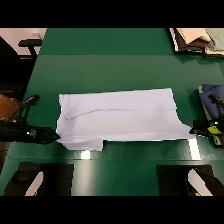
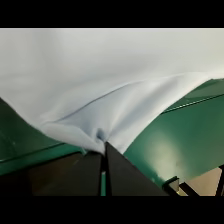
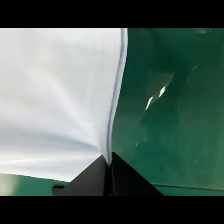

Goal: Fold the shirts.

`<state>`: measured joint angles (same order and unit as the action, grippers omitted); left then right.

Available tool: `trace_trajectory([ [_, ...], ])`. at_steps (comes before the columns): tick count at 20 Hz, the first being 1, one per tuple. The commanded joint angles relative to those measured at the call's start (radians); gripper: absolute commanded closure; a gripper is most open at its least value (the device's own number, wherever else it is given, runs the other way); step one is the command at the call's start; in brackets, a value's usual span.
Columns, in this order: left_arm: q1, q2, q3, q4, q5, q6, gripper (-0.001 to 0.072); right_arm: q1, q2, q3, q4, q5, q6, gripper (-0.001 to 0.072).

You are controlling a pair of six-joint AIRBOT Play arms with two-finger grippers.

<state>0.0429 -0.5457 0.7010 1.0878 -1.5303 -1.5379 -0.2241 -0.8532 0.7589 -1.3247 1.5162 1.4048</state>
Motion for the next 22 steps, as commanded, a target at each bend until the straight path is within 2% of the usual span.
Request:
trace_trajectory([
  [1, 0.000, -0.019, 0.081, 0.021, 0.063, -0.004, 0.0689, 0.053, 0.056, 0.067, -0.030, -0.013, 0.047, 0.0696],
  [7, 0.000, -0.394, 0.140, 0.019, 0.395, 0.139, 0.0686, 0.218, -0.337, 0.343, -0.028, -0.182, 0.063, 0.0695],
  [12, 0.000, -0.650, 0.208, 0.019, 0.562, 0.159, 0.0683, 0.282, -0.651, 0.565, 0.030, -0.204, 0.064, 0.0693],
  [13, 0.000, -0.673, 0.219, 0.019, 0.571, 0.158, 0.0586, 0.282, -0.690, 0.601, 0.066, -0.206, 0.063, 0.0691],
  [14, 0.000, -0.684, 0.224, 0.019, 0.579, 0.153, 0.0282, 0.276, -0.725, 0.638, 0.103, -0.208, 0.051, 0.0661],
  [15, 0.000, -0.684, 0.231, 0.019, 0.583, 0.140, 0.0144, 0.269, -0.749, 0.671, 0.143, -0.207, 0.036, 0.0468],
  [16, 0.001, -0.684, 0.249, 0.020, 0.566, 0.140, 0.0189, 0.253, -0.766, 0.699, 0.184, -0.194, 0.013, 0.0312],
  [17, 0.000, -0.684, 0.273, 0.019, 0.538, 0.140, 0.0221, 0.233, -0.775, 0.722, 0.224, -0.172, -0.024, 0.0252],
  [20, 0.000, -0.684, 0.343, 0.003, 0.425, 0.141, 0.0236, 0.143, -0.751, 0.706, 0.259, -0.112, -0.094, 0.0250],
  [21, 0.000, -0.684, 0.350, -0.011, 0.409, 0.145, 0.0461, 0.106, -0.739, 0.674, 0.259, -0.102, -0.098, 0.0248],
  [22, 0.000, -0.684, 0.349, -0.035, 0.407, 0.164, 0.0693, 0.061, -0.729, 0.636, 0.260, -0.098, -0.108, 0.0190],
])
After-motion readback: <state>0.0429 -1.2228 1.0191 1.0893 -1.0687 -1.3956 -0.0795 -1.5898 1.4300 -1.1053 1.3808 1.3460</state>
